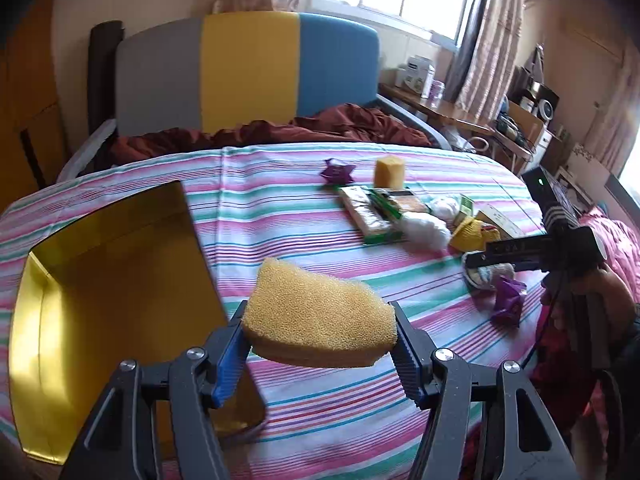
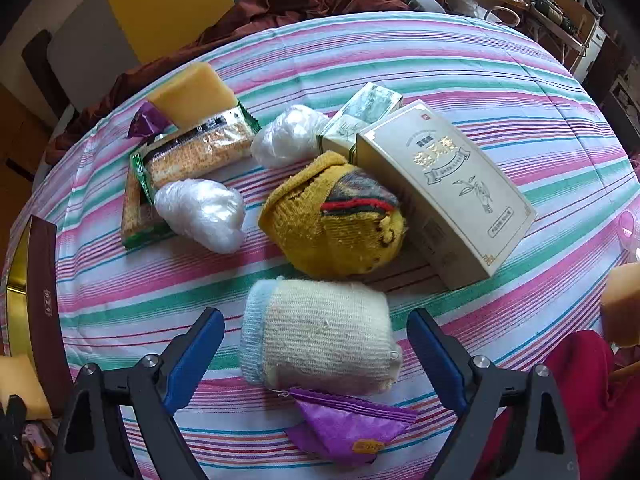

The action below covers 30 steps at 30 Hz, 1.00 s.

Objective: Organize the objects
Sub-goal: 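Carry the yellow sponge into the gold tray and release it while the right gripper grasps the cream sock roll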

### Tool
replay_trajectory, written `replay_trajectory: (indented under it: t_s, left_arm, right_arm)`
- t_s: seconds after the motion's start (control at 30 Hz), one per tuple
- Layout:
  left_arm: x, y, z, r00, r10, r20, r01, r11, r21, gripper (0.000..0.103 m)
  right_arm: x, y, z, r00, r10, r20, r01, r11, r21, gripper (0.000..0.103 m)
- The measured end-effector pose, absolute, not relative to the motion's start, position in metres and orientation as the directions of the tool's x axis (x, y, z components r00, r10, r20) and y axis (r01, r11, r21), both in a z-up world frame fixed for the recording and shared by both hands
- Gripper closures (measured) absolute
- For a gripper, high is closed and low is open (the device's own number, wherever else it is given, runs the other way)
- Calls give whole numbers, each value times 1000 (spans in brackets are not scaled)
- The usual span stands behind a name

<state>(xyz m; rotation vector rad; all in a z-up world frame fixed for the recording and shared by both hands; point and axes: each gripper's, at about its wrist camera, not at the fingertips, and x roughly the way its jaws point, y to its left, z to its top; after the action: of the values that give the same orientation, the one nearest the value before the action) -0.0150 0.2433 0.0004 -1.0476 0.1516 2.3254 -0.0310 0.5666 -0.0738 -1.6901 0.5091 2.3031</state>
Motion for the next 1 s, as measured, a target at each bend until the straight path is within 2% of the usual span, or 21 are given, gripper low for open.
replay_trajectory:
  t_s: [0.1, 0.3, 0.57, 0.8, 1.0]
  left_arm:
    - [-19, 219, 2, -550, 433, -715, -497, -857, -137, 38]
    - [-32, 153, 2, -604, 347, -718, -349, -925, -153, 38]
    - [-41, 71, -14, -637, 188, -747, -169, -980, -102, 38]
    - [-44, 44, -37, -612, 109, -783, -127, -991, -38, 37]
    - [-38, 41, -40, -625, 52, -779, -127, -991, 36, 21]
  right_arm:
    - [-34, 559, -77, -266, 43, -963, -365, -929, 59, 31]
    - [-35, 546, -78, -263, 98, -960, -295, -955, -17, 33]
    - [-33, 547, -81, -250, 130, -960, -266, -962, -61, 32]
    - [-30, 555, -81, -251, 140, -958, -261, -963, -73, 32]
    - [-35, 547, -89, -249, 147, -957, -256, -963, -82, 32]
